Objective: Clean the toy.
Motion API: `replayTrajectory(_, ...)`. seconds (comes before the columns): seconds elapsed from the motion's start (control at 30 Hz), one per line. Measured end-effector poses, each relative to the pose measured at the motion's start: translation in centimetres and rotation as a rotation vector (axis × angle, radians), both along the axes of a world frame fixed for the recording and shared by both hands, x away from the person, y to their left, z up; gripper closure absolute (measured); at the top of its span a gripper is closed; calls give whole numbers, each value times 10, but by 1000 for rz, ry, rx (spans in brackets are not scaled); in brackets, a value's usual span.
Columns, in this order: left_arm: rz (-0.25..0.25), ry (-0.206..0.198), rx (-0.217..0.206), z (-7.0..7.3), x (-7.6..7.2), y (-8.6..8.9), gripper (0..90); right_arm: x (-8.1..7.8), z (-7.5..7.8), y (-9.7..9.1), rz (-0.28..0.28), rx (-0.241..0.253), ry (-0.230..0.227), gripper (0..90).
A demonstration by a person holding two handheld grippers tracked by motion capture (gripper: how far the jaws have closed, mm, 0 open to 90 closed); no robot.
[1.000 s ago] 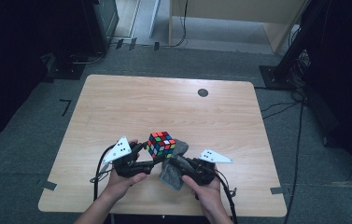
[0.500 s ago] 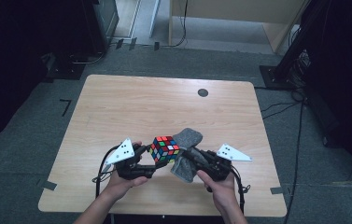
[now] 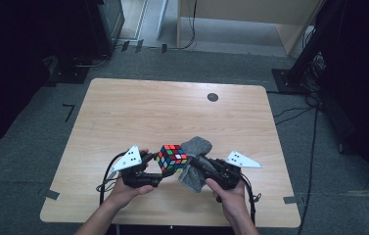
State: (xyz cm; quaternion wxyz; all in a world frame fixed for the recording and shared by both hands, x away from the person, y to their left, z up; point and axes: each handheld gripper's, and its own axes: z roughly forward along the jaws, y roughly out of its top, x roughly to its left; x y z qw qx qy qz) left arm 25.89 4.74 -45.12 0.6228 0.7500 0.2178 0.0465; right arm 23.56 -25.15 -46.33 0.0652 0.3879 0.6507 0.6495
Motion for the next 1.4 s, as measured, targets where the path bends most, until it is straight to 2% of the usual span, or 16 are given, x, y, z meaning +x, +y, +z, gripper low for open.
replayTrajectory(0.03,-2,-1,3,0,0,0,340,0,-3,4,15,-11,13,702)
replayTrajectory(0.13,5,-18,22,0,0,1,340,0,-3,5,35,36,18,702)
replayTrajectory(0.23,30,-71,130,-5,0,-2,340,-3,5,-6,-43,127,19,701)
replayTrajectory(0.33,24,-124,232,-11,-4,-10,340,-11,15,-1,-98,70,-41,701)
replayTrajectory(0.47,-26,-184,283,-11,-14,-22,340,-16,21,22,-28,-34,-73,690)
replayTrajectory(0.5,-27,-194,292,-11,-16,-23,340,-17,20,25,-44,-70,-77,690)
replayTrajectory(0.6,-50,-185,246,-8,-16,-19,341,-11,13,15,-108,-88,-13,695)
replayTrajectory(0.7,-36,-173,234,-6,-13,-16,340,-5,4,1,-191,-153,46,695)
replayTrajectory(0.77,-32,-169,251,-8,-11,-15,340,-6,6,-1,-167,-90,41,693)
replayTrajectory(0.9,-42,-164,263,-10,-11,-16,340,-14,19,19,-27,-35,-50,688)
replayTrajectory(0.97,-40,-159,257,-8,-12,-15,340,-17,18,26,-41,-55,-56,690)
replayTrajectory(1.03,-38,-154,243,-7,-10,-12,340,-11,13,19,-63,-40,-6,695)
replayTrajectory(1.1,-23,-138,223,-5,-7,-9,340,-6,4,7,-139,-83,44,695)
replayTrajectory(1.2,0,-96,200,-4,0,-3,340,2,-8,-7,-211,-100,97,682)
replayTrajectory(1.3,36,-50,187,-4,6,2,340,9,-15,-5,-213,-155,82,607)
replayTrajectory(1.4,75,-14,172,-4,11,6,340,15,-19,2,-247,-270,55,448)
